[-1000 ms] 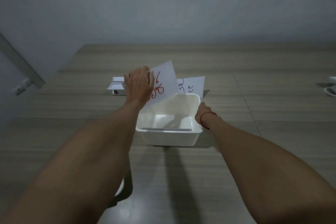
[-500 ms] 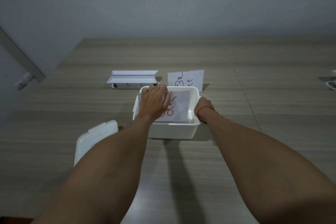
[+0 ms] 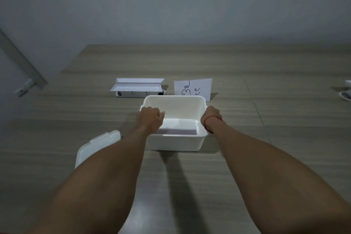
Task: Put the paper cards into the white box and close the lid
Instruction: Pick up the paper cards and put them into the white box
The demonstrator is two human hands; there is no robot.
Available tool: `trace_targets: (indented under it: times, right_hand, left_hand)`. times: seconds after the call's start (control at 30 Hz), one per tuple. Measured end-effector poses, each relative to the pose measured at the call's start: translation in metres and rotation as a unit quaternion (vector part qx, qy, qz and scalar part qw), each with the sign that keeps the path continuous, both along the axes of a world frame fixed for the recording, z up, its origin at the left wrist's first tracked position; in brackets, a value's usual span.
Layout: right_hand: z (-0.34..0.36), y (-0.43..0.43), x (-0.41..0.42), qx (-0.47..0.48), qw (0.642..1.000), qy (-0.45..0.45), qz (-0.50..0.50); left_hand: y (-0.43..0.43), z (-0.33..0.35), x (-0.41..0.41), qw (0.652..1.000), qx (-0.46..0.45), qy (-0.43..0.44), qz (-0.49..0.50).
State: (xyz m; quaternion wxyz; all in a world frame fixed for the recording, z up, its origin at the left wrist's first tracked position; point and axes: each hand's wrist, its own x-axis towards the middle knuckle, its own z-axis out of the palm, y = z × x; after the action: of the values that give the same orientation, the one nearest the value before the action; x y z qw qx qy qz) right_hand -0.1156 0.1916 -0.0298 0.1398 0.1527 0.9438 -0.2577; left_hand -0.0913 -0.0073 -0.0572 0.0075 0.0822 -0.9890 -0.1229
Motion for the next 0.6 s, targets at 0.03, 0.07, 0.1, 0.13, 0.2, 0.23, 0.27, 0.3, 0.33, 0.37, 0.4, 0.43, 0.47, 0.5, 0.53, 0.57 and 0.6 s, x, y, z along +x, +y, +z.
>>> trace_targets:
  times: [0.03, 0.07, 0.1, 0.13, 0.2, 0.23, 0.27, 0.3, 0.33, 0.37, 0.4, 0.43, 0.47, 0.5, 0.53, 0.57, 0.6]
  right_hand:
    - [0.0, 0.0, -0.004, -0.005, 1.0, -0.003, -0.008]
    - [0.0, -0.001, -0.01, -0.009, 1.0, -0.005, -0.016]
    - [0.0, -0.003, -0.014, -0.01, 1.0, -0.008, -0.022]
    - [0.0, -0.006, -0.02, -0.001, 1.0, -0.006, -0.022]
    - [-0.001, -0.013, -0.036, 0.036, 0.999, 0.013, -0.016]
    - [-0.003, -0.018, -0.047, 0.057, 0.998, 0.028, -0.014]
    - [-0.003, -0.02, -0.057, 0.074, 0.996, 0.042, -0.009]
    - [-0.005, -0.023, -0.066, 0.085, 0.995, 0.052, -0.003]
    - [-0.006, -0.025, -0.076, 0.096, 0.993, 0.061, 0.009]
    - [-0.007, -0.027, -0.085, 0.109, 0.991, 0.069, 0.025]
    - [-0.009, -0.028, -0.095, 0.125, 0.988, 0.077, 0.046]
    - [-0.012, -0.03, -0.104, 0.139, 0.984, 0.084, 0.069]
    - [-0.014, -0.033, -0.113, 0.151, 0.981, 0.087, 0.089]
    - [-0.017, -0.037, -0.122, 0.16, 0.977, 0.091, 0.106]
    - [-0.019, -0.041, -0.13, 0.164, 0.974, 0.097, 0.12]
    - [-0.021, -0.047, -0.138, 0.164, 0.972, 0.103, 0.133]
    - [-0.023, -0.051, -0.145, 0.163, 0.97, 0.111, 0.144]
  left_hand:
    - [-0.005, 0.001, -0.003, 0.999, -0.024, 0.039, 0.022]
    - [-0.009, 0.002, -0.007, 0.997, -0.038, 0.059, 0.043]
    - [-0.013, 0.003, -0.01, 0.995, -0.043, 0.066, 0.065]
    - [-0.016, 0.002, -0.015, 0.993, -0.036, 0.068, 0.087]
    - [-0.018, -0.003, -0.024, 0.99, -0.001, 0.061, 0.126]
    - [-0.018, -0.007, -0.031, 0.988, 0.028, 0.05, 0.143]
    - [-0.018, -0.009, -0.036, 0.984, 0.067, 0.039, 0.16]
    - [-0.018, -0.011, -0.041, 0.978, 0.108, 0.027, 0.179]
    - [-0.019, -0.013, -0.047, 0.971, 0.14, 0.017, 0.195]
    - [-0.022, -0.015, -0.052, 0.966, 0.154, 0.008, 0.206]
    - [-0.024, -0.018, -0.058, 0.966, 0.153, 0.002, 0.207]
    - [-0.027, -0.02, -0.063, 0.969, 0.144, -0.004, 0.2]
    - [-0.029, -0.022, -0.068, 0.973, 0.133, -0.007, 0.189]
    - [-0.031, -0.023, -0.073, 0.976, 0.125, -0.008, 0.179]
    - [-0.032, -0.023, -0.077, 0.979, 0.118, -0.006, 0.168]
    - [-0.034, -0.024, -0.083, 0.981, 0.112, -0.005, 0.16]
    - [-0.035, -0.024, -0.086, 0.982, 0.107, -0.004, 0.156]
